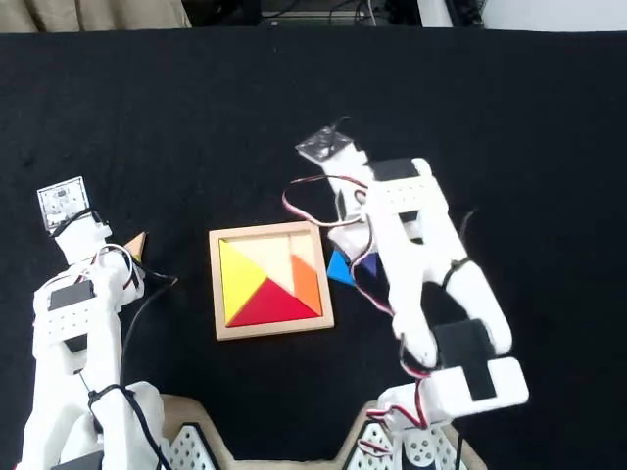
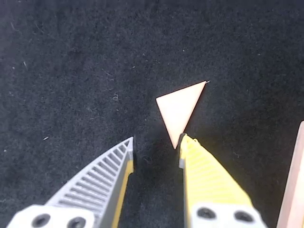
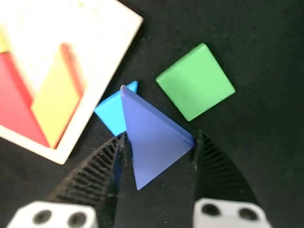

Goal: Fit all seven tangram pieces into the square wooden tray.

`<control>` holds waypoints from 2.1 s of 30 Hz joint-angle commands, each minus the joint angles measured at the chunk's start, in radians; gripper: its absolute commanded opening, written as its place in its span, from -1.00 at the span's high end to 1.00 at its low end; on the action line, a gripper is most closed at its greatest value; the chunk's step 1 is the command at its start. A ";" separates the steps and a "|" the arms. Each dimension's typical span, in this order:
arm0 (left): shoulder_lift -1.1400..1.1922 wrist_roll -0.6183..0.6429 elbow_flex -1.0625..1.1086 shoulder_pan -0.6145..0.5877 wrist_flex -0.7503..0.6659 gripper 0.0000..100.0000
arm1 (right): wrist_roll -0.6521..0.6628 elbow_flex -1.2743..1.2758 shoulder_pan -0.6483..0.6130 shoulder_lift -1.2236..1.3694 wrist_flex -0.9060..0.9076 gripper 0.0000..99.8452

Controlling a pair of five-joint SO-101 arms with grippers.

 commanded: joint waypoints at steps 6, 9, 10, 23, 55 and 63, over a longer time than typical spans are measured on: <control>-0.014 0.003 -0.004 0.007 -0.020 0.67 | 0.002 -0.125 -0.206 -0.002 -0.055 0.68; -0.014 0.003 -0.004 0.007 -0.020 0.67 | 0.003 -0.191 -0.222 0.082 -0.058 0.67; -0.014 0.003 -0.004 0.007 -0.020 0.67 | 0.009 -0.213 -0.222 0.114 -0.061 0.67; -0.014 0.003 -0.007 0.007 -0.020 0.67 | 0.135 -0.306 -0.253 0.271 -0.040 0.67; -0.014 0.003 -0.007 0.005 -0.020 0.67 | -0.026 -0.136 -0.292 0.263 -0.192 0.38; -0.014 0.003 -0.007 0.005 -0.020 0.67 | 0.017 -0.168 -0.288 0.160 -0.091 0.45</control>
